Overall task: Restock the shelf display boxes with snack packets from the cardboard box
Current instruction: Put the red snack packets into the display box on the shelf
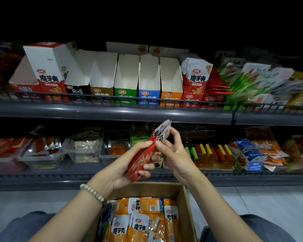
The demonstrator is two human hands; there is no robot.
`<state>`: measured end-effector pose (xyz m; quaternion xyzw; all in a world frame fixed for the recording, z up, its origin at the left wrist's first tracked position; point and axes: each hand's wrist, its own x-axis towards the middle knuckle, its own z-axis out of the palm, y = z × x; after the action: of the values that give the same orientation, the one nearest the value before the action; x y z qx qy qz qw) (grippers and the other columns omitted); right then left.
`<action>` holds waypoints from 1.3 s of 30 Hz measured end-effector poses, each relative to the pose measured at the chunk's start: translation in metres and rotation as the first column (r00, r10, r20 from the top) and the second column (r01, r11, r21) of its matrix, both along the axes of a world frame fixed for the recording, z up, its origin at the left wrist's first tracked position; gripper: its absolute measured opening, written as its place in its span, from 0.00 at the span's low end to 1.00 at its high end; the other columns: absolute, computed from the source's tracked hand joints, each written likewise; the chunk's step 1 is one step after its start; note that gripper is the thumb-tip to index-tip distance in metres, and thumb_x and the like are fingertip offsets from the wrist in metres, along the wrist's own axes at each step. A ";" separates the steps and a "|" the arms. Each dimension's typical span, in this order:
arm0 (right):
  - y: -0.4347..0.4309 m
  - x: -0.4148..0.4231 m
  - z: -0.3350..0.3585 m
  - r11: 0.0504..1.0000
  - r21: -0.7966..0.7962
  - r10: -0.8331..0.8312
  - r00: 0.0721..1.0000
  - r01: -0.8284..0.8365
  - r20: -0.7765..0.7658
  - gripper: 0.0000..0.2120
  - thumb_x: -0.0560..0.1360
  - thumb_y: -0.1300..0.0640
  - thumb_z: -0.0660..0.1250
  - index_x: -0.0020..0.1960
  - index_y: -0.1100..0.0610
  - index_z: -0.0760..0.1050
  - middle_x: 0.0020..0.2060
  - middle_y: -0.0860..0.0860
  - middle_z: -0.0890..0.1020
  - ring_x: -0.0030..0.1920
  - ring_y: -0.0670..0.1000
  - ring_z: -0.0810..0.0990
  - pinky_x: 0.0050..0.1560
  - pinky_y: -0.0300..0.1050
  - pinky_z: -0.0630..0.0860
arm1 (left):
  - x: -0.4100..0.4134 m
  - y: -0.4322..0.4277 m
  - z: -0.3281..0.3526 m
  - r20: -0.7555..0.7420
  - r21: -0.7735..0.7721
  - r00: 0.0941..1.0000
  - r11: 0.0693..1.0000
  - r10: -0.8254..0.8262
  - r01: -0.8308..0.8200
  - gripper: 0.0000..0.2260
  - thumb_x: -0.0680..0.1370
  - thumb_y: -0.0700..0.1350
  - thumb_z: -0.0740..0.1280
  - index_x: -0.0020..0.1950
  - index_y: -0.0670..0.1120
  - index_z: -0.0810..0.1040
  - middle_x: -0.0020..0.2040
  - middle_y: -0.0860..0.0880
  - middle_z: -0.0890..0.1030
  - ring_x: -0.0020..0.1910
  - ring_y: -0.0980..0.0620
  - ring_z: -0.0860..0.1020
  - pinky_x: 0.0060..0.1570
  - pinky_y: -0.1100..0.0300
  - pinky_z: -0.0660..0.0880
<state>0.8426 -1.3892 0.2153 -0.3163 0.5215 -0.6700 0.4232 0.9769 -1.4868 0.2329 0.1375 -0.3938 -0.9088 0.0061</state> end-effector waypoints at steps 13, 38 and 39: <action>0.010 -0.009 0.009 0.953 -0.028 -0.301 0.929 0.303 -0.215 0.26 0.70 0.58 0.74 0.59 0.44 0.64 0.55 0.51 0.78 0.50 0.47 0.82 0.42 0.40 0.80 | -0.004 0.002 0.014 0.211 -0.677 0.969 0.734 0.127 0.051 0.24 0.69 0.56 0.68 0.64 0.56 0.69 0.55 0.49 0.81 0.50 0.49 0.83 0.35 0.57 0.81; 0.021 -0.175 0.151 0.971 -0.196 -0.226 0.790 0.136 -0.570 0.39 0.67 0.66 0.74 0.66 0.38 0.58 0.63 0.54 0.73 0.54 0.51 0.82 0.44 0.44 0.81 | -0.146 -0.029 0.097 -0.179 -0.984 0.957 -0.018 0.229 -0.180 0.23 0.76 0.61 0.61 0.69 0.55 0.66 0.63 0.55 0.76 0.61 0.58 0.75 0.61 0.54 0.74; 0.019 -0.182 0.156 0.961 -0.228 -0.265 0.746 0.155 -0.611 0.39 0.69 0.67 0.73 0.66 0.38 0.58 0.63 0.55 0.73 0.53 0.50 0.83 0.44 0.42 0.81 | -0.149 -0.035 0.096 -0.225 -0.959 0.933 -0.234 0.281 -0.161 0.24 0.78 0.59 0.61 0.72 0.54 0.63 0.66 0.55 0.73 0.65 0.57 0.72 0.65 0.57 0.70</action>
<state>0.6602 -1.3704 0.3710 -0.4965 0.6098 -0.6068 0.1161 0.8279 -1.5221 0.3292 0.1864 -0.9141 -0.2535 0.2560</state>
